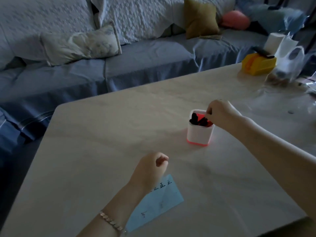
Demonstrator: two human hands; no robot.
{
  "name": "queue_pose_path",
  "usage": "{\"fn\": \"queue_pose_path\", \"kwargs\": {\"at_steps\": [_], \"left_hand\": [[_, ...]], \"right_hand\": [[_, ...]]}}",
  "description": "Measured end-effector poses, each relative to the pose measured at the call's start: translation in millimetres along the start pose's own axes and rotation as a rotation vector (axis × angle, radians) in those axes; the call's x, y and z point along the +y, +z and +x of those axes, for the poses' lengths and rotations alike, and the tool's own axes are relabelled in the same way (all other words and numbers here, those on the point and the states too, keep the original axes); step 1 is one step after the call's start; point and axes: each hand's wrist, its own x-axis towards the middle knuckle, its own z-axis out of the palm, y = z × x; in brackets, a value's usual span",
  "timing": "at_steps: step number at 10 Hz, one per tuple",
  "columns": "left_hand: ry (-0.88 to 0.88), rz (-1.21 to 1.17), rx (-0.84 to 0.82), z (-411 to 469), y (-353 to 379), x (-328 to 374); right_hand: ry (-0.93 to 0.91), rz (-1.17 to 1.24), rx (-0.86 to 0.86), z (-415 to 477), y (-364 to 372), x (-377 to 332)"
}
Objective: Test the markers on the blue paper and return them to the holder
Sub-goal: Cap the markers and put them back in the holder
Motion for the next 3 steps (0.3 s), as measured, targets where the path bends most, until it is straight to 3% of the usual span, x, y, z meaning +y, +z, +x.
{"fn": "queue_pose_path", "kwargs": {"at_steps": [2, 3], "left_hand": [[-0.032, 0.025, -0.038, -4.0, -15.1, 4.6], [-0.05, 0.071, -0.049, 5.9, -28.5, 17.2]], "right_hand": [[0.034, 0.001, 0.029, -21.2, -3.6, -0.1], [-0.057, -0.057, 0.032, -32.2, -13.0, -8.1]]}}
